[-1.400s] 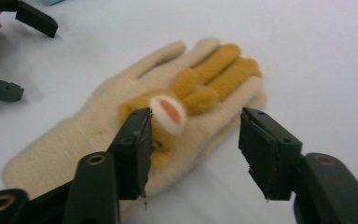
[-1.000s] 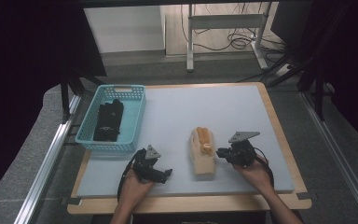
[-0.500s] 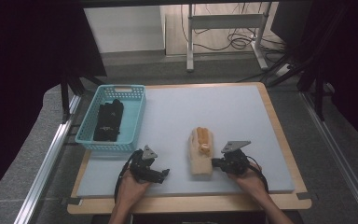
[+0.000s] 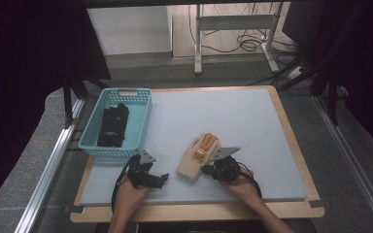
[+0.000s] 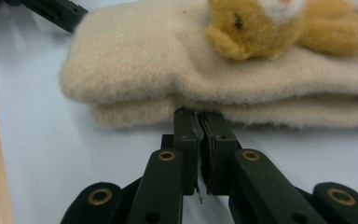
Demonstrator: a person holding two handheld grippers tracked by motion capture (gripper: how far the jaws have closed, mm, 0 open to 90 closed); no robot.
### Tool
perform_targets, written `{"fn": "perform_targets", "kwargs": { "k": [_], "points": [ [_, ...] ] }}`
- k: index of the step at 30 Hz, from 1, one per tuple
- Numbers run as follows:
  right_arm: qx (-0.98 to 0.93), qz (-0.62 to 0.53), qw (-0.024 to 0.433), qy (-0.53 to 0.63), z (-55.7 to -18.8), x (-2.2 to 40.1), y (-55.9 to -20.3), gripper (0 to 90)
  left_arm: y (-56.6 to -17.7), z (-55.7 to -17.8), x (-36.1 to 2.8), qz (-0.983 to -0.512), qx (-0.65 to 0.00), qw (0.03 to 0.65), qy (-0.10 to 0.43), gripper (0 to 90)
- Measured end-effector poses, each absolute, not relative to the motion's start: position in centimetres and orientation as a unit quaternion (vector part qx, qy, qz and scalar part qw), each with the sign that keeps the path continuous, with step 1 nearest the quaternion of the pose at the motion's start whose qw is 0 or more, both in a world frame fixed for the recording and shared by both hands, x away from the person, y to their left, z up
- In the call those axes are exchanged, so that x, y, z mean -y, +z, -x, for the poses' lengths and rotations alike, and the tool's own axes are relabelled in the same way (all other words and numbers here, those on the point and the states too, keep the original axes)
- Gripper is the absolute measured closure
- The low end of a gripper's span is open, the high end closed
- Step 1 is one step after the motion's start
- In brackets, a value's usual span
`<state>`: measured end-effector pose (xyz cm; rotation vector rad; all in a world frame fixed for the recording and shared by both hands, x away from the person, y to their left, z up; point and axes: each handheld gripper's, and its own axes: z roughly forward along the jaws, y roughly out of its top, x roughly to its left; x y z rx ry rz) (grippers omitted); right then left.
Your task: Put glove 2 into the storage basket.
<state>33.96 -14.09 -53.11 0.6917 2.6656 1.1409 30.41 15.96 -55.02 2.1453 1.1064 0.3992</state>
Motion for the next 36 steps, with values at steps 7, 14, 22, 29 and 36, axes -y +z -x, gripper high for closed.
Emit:
{"fn": "perform_targets", "kwargs": {
  "k": [7, 14, 22, 29, 36],
  "points": [
    [-0.894, -0.222, 0.090, 0.377, -33.9, 13.3, -53.1, 81.9, -55.1, -30.4, -15.8, -0.821, -0.433, 0.337, 0.156, 0.0],
    [-0.892, -0.227, 0.091, 0.380, -33.8, 14.1, -52.6, 77.6, -55.1, -30.4, -15.9, -0.821, -0.433, 0.339, 0.154, 0.0],
    [-0.876, -0.256, 0.123, 0.390, -34.4, 17.2, -51.1, 68.0, -55.1, -30.4, -15.9, -0.820, -0.434, 0.340, 0.153, 0.0],
    [-0.857, -0.301, 0.159, 0.388, -34.9, 20.6, -50.7, 51.0, -55.1, -30.4, -15.9, -0.820, -0.434, 0.340, 0.153, 0.0],
    [-0.840, -0.343, 0.187, 0.376, -35.4, 23.8, -50.8, 30.2, -55.1, -30.4, -15.9, -0.819, -0.436, 0.340, 0.151, 0.0]
  ]
}}
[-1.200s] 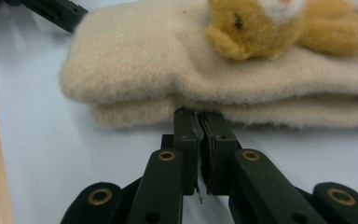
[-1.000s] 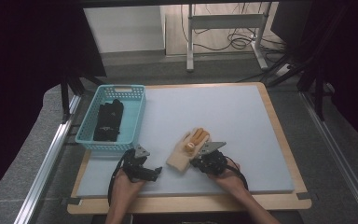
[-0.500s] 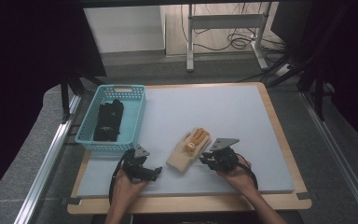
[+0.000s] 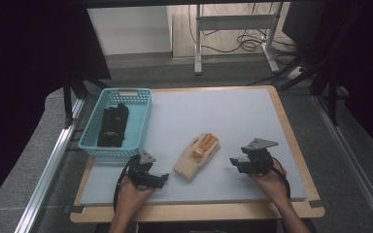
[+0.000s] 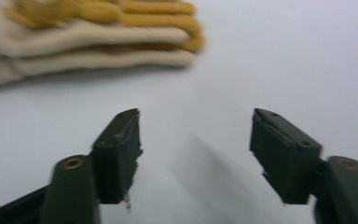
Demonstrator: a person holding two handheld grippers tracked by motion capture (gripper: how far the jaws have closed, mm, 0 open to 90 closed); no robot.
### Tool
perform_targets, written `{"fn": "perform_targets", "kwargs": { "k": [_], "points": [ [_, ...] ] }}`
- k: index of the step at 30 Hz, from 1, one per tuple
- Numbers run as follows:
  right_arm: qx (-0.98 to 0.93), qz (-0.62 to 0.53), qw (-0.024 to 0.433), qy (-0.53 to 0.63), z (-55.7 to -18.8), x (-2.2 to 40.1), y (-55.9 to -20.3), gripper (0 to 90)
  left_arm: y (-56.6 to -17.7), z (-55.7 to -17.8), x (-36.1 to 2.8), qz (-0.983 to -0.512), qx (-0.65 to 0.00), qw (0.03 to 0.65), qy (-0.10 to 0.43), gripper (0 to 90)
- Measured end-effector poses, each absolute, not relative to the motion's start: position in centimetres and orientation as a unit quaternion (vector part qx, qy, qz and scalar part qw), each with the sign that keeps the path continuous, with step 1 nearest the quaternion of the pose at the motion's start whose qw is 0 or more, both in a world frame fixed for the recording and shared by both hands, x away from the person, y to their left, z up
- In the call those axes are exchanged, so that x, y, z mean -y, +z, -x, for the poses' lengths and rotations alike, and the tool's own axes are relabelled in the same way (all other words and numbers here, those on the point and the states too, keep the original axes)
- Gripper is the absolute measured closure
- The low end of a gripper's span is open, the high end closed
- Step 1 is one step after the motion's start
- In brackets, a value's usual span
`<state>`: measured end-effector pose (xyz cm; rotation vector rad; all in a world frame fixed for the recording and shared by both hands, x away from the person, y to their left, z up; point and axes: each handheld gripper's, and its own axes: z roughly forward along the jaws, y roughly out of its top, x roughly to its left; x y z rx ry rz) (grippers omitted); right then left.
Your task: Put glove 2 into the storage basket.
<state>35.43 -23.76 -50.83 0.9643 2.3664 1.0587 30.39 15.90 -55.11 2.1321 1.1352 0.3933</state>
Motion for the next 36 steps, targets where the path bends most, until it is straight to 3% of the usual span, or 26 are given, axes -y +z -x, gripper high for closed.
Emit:
{"fn": "perform_targets", "kwargs": {
  "k": [20, 36],
  "points": [
    [-0.832, -0.392, 0.193, 0.342, -35.6, 27.0, -53.0, 11.5, -55.1, -30.4, -15.9, -0.819, -0.437, 0.342, 0.150, 0.3],
    [-0.830, -0.396, 0.195, 0.340, -35.6, 27.0, -53.1, 10.7, -53.5, -30.4, -14.7, -0.823, -0.419, 0.366, 0.117, 0.9]
  ]
}}
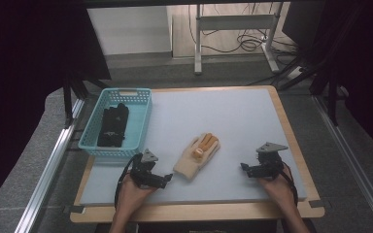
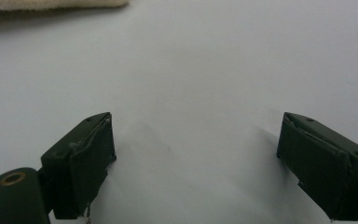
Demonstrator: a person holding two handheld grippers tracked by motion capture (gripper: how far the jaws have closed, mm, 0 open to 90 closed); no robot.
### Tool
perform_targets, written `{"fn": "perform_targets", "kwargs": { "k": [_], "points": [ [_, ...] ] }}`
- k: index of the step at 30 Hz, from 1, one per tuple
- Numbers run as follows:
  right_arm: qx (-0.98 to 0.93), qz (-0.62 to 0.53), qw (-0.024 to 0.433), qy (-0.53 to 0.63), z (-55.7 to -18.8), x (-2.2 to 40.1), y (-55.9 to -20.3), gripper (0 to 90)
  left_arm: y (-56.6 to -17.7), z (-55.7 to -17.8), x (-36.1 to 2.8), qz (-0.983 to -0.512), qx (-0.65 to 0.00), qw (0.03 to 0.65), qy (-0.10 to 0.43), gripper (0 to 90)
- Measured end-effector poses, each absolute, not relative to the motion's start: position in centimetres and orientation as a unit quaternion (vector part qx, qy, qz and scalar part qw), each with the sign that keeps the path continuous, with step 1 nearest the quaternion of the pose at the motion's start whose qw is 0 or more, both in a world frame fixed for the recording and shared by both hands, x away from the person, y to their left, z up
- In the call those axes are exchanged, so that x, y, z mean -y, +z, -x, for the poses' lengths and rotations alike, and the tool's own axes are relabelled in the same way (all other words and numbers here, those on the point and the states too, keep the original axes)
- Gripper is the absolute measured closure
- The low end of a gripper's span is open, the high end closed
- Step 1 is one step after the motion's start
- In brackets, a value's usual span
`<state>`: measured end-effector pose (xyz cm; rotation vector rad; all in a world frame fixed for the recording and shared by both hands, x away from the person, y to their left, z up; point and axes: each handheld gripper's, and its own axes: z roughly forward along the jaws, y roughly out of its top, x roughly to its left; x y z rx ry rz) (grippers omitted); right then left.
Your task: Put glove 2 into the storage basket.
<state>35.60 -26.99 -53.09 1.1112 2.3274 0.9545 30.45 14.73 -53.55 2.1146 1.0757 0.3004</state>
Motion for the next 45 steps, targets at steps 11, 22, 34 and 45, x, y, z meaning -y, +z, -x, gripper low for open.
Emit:
{"fn": "perform_targets", "kwargs": {
  "k": [11, 22, 34, 45],
  "points": [
    [-0.830, -0.396, 0.196, 0.341, -35.6, 27.0, -53.1, 10.6, -51.2, -32.5, -10.5, -0.837, -0.384, 0.379, 0.088, 0.0],
    [-0.830, -0.396, 0.196, 0.341, -35.6, 27.0, -53.1, 10.6, -51.0, -36.1, -5.1, -0.855, -0.386, 0.338, 0.080, 0.0],
    [-0.830, -0.396, 0.196, 0.341, -35.6, 27.0, -53.1, 10.6, -52.8, -36.8, -2.9, -0.868, -0.394, 0.287, 0.096, 7.2],
    [-0.830, -0.396, 0.197, 0.340, -35.6, 27.0, -53.1, 10.6, -51.9, -36.1, -2.6, -0.876, -0.378, 0.282, 0.098, 47.0]
  ]
}}
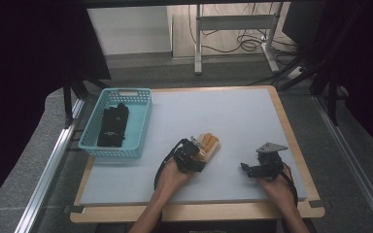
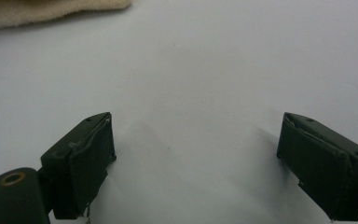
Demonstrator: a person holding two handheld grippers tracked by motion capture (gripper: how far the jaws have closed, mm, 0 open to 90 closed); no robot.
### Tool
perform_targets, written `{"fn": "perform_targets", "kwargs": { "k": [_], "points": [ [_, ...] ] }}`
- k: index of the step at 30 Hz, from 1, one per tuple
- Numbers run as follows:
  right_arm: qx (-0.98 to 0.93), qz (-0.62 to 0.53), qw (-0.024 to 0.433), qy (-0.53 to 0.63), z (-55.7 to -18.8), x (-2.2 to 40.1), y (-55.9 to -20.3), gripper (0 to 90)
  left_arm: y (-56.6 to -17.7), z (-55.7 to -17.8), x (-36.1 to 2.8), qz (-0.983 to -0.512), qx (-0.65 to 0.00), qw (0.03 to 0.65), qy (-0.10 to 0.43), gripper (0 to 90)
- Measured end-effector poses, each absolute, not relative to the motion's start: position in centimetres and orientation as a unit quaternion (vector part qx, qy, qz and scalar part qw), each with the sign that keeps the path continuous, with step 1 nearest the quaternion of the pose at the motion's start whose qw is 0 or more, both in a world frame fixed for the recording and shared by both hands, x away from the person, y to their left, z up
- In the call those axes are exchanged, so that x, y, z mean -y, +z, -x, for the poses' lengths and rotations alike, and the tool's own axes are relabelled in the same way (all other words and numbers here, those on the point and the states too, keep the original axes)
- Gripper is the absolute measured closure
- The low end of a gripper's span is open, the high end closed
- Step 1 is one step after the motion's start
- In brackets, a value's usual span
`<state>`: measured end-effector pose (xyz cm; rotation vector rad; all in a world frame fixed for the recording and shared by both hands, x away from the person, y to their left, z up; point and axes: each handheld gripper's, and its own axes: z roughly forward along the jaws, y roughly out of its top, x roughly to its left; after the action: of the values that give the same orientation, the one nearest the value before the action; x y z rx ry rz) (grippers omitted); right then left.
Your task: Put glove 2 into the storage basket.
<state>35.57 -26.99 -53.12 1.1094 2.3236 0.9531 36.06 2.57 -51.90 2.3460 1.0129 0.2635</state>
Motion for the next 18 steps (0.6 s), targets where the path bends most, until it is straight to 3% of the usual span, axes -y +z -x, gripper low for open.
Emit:
{"fn": "perform_targets", "kwargs": {
  "k": [18],
  "points": [
    [-0.830, -0.397, 0.196, 0.341, -35.6, 27.0, -53.1, 10.6, -49.7, -37.1, -4.6, -0.865, -0.385, 0.308, 0.095, 70.2]
  ]
}}
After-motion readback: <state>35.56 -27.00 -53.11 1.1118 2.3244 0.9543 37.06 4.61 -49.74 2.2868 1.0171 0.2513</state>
